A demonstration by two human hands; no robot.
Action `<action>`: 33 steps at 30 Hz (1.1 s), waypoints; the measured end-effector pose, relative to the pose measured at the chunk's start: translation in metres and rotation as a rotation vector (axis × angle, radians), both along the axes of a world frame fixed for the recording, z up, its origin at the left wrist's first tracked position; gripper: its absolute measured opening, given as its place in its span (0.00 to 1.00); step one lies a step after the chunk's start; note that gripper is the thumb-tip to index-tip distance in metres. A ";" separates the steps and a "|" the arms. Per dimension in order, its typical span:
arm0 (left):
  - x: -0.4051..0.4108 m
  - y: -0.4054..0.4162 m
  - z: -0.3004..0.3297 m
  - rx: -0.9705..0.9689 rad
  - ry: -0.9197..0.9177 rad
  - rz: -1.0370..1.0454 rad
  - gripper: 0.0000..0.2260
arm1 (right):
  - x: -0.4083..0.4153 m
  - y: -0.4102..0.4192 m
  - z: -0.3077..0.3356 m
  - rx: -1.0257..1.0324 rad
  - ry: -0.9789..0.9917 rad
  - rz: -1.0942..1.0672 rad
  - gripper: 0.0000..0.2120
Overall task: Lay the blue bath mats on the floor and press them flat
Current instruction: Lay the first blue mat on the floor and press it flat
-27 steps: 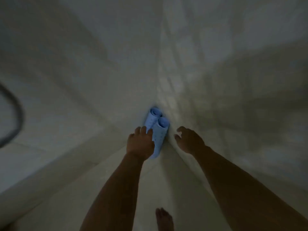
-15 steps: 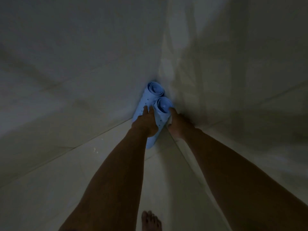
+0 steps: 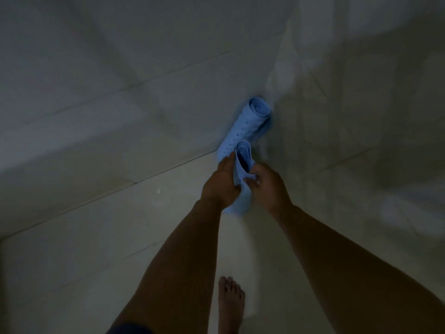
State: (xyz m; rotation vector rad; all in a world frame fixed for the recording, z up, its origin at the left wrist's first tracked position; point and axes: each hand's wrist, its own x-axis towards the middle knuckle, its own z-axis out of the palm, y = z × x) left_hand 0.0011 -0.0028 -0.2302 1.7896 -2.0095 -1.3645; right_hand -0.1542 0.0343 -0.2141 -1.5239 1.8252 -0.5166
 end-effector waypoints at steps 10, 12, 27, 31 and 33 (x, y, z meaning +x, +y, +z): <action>0.164 0.112 0.117 -0.062 -0.101 0.042 0.38 | 0.112 0.109 0.104 -0.035 -0.074 0.042 0.09; 0.202 0.146 0.143 -0.129 -0.203 -0.007 0.30 | 0.147 0.140 0.124 -0.063 -0.075 0.047 0.09; 0.384 0.328 0.273 -0.364 -0.383 0.090 0.16 | 0.309 0.285 0.238 -0.314 0.283 0.328 0.12; 0.395 0.344 0.275 -0.368 -0.412 -0.008 0.12 | 0.321 0.287 0.240 -0.429 0.462 0.531 0.10; 0.398 0.348 0.276 -0.388 -0.407 -0.015 0.12 | 0.324 0.285 0.241 -0.436 0.472 0.628 0.11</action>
